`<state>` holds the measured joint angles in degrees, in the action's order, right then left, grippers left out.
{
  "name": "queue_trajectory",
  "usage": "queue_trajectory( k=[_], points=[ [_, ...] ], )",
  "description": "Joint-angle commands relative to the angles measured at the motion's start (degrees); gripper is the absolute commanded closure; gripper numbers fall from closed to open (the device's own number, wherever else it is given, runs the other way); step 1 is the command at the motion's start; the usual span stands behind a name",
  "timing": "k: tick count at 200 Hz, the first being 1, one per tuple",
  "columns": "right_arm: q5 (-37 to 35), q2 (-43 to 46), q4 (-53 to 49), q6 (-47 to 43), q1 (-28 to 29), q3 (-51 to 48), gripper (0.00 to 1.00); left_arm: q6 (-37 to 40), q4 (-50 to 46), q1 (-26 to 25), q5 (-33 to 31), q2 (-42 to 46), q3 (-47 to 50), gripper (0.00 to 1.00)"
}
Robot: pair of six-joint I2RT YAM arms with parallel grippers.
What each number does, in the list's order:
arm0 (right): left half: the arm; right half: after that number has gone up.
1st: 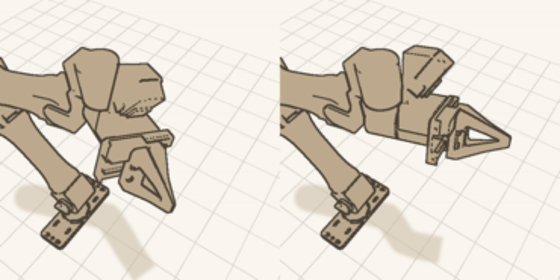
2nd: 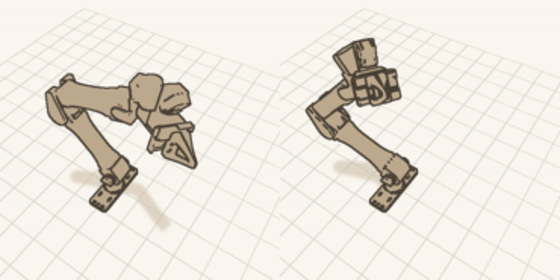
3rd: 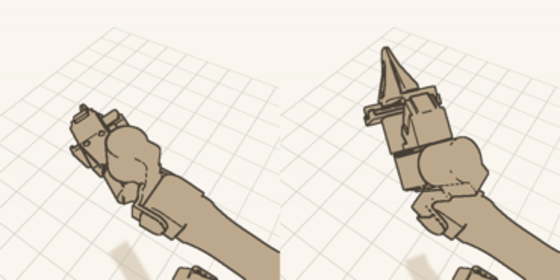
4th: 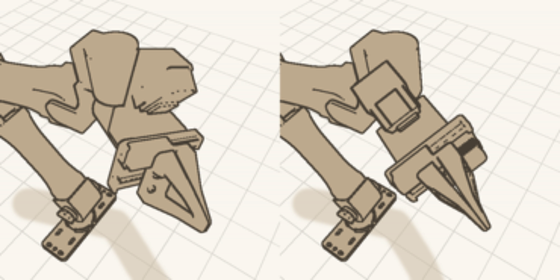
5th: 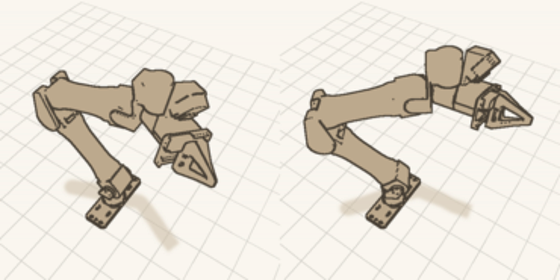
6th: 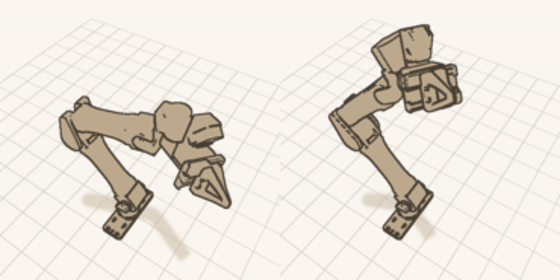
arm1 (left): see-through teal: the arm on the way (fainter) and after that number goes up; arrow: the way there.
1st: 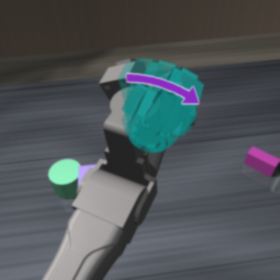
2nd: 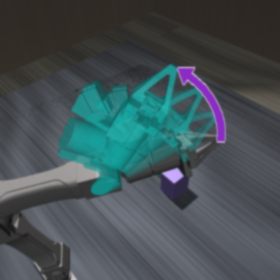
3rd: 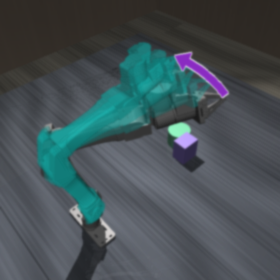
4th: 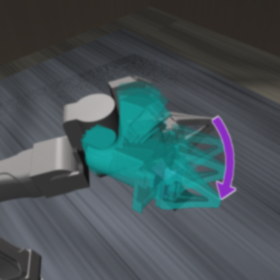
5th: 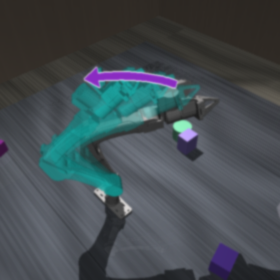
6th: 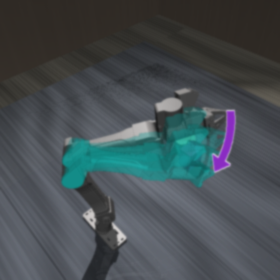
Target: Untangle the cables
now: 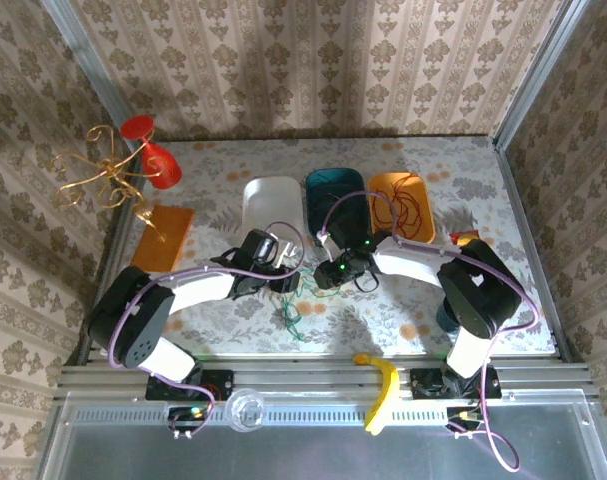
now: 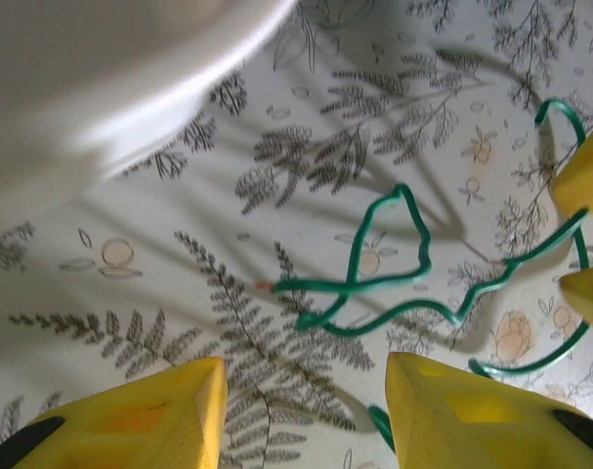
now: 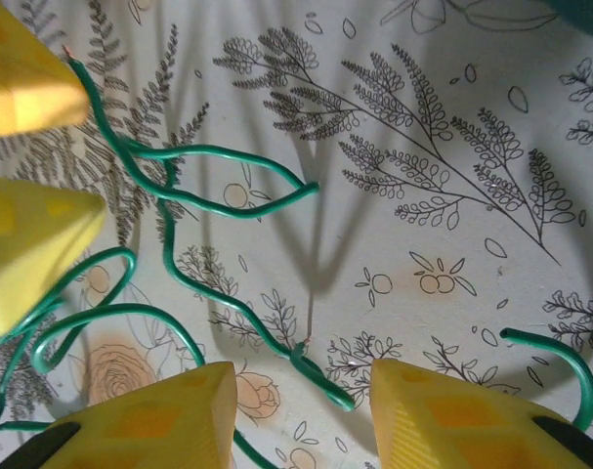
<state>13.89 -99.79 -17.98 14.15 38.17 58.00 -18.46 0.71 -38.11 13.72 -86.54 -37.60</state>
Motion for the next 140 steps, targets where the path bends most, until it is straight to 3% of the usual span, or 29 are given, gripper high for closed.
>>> queue_trajectory(
  k=[1,28,47,118,140],
  points=[
    [2.03,-1.66,-0.48,0.43,-0.12,1.59,0.62,-1.48,2.18,0.90,1.43,-0.86,-1.99,0.53],
    [2.81,-1.46,0.19,0.43,-0.12,0.84,0.84,-1.75,2.71,1.53,2.06,-1.03,-2.47,0.53],
    [2.37,1.08,0.57,0.11,-0.12,-0.06,0.93,-2.27,3.41,2.11,2.76,-0.96,-2.40,0.53],
    [4.56,11.43,-2.94,-2.63,-0.51,-0.93,0.95,-3.32,5.83,3.73,7.59,5.91,-0.27,0.53],
    [4.77,13.62,-2.13,-2.47,-0.56,-0.88,0.95,-4.16,5.05,5.52,5.38,10.62,1.39,0.53]
  ],
)
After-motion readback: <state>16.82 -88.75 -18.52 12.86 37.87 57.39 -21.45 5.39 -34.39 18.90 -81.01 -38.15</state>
